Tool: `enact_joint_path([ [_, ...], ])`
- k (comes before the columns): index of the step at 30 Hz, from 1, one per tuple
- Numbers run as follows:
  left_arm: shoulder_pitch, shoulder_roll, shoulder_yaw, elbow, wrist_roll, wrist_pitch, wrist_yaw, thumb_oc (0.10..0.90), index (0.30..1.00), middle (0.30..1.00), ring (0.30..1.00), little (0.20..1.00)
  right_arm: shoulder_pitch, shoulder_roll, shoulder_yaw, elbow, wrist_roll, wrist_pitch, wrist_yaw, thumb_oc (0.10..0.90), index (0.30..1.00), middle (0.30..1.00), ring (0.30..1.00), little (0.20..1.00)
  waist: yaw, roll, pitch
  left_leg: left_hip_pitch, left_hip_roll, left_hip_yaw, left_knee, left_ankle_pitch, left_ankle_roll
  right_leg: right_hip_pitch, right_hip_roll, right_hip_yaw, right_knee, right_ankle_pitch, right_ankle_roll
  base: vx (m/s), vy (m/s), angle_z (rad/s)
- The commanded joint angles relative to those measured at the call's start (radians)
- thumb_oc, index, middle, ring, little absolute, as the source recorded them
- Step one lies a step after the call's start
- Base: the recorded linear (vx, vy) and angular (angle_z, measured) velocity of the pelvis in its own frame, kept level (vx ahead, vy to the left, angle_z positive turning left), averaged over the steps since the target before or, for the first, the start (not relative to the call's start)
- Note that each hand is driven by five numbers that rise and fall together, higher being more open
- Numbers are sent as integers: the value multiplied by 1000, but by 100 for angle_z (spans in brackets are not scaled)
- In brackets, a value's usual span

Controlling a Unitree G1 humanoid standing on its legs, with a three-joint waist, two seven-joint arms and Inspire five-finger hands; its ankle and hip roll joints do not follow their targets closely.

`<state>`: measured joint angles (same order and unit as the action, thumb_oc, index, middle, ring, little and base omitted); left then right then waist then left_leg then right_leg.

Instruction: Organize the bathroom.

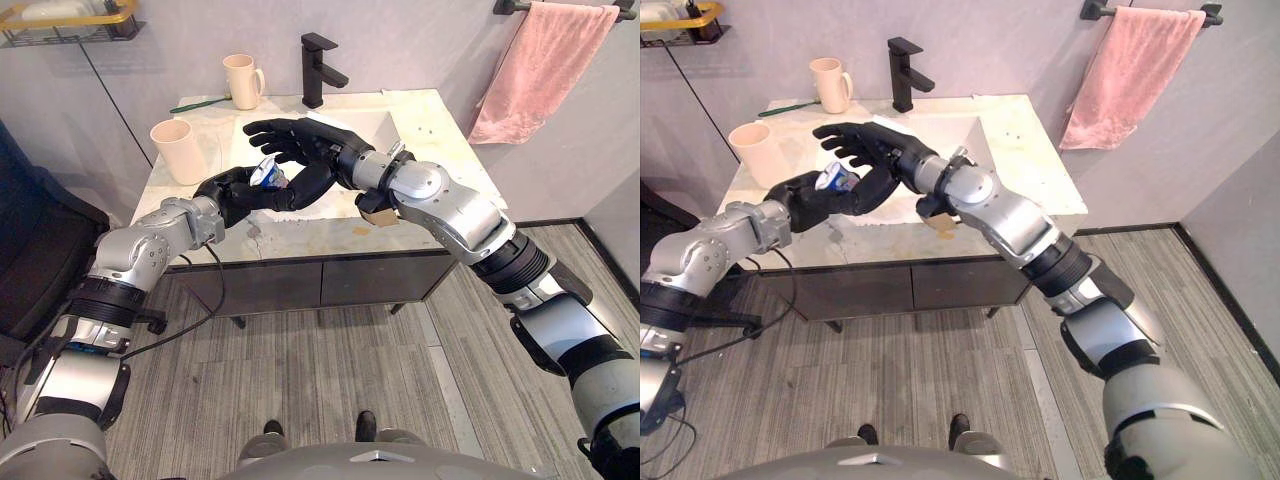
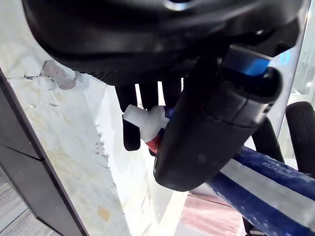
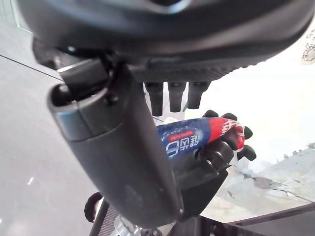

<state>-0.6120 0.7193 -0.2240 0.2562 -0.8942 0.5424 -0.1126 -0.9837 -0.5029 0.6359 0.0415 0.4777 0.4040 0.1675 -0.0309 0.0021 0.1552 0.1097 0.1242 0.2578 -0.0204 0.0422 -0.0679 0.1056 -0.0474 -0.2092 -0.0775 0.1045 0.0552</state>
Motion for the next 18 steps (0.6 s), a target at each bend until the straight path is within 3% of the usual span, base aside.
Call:
enact_joint_path([
  [1, -77, 51, 91, -47, -28, -138, -20, 400, 300, 300, 300, 300, -43, 23, -61, -60, -9, -82, -25, 800, 900, 900, 900, 900, 14, 10, -100, -51, 64, -4, 127, -21, -11, -25, -29, 46, 42, -155, 20, 0, 0, 0],
  [17, -64, 62, 103, -42, -18, -138, -29, 400, 300, 300, 300, 300, -49, 10, -70, -75, 17, -76, -27, 800, 900, 900, 900, 900, 14, 13, -97, -52, 64, -1, 132, -27, -11, -26, -30, 46, 51, -162, 19, 0, 0, 0],
  [18, -64, 62, 104, -42, -16, -136, -30, 400, 300, 300, 300, 300, -47, 11, -70, -77, 18, -74, -26, 596, 594, 594, 594, 594, 14, 13, -98, -52, 64, -2, 132, -26, -11, -25, -30, 46, 51, -162, 19, 0, 0, 0],
])
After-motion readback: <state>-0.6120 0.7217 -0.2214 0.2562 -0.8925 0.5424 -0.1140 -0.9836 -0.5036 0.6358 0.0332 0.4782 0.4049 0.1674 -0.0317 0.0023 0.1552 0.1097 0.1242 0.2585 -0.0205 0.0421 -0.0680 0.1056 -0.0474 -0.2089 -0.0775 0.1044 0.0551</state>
